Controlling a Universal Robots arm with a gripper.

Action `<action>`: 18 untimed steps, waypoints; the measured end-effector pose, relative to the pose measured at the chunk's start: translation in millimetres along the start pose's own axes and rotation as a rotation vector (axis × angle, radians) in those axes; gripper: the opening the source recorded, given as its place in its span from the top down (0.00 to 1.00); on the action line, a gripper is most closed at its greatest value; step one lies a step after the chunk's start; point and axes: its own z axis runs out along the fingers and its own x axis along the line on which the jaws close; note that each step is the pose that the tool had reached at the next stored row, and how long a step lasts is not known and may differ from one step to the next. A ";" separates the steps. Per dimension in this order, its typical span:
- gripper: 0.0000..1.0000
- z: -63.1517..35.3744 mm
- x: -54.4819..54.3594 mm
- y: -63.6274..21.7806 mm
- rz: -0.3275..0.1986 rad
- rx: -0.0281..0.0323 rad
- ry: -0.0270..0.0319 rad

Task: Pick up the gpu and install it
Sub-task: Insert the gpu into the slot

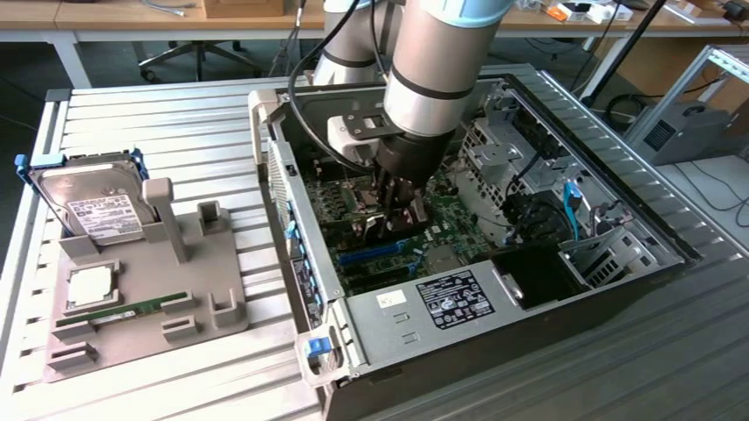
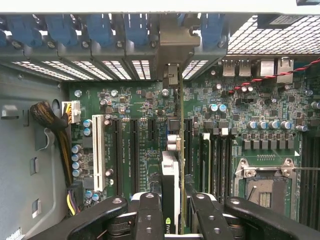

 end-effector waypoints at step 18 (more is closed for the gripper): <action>0.73 12.7 0.3 2.3 -0.002 -0.0001 0.0002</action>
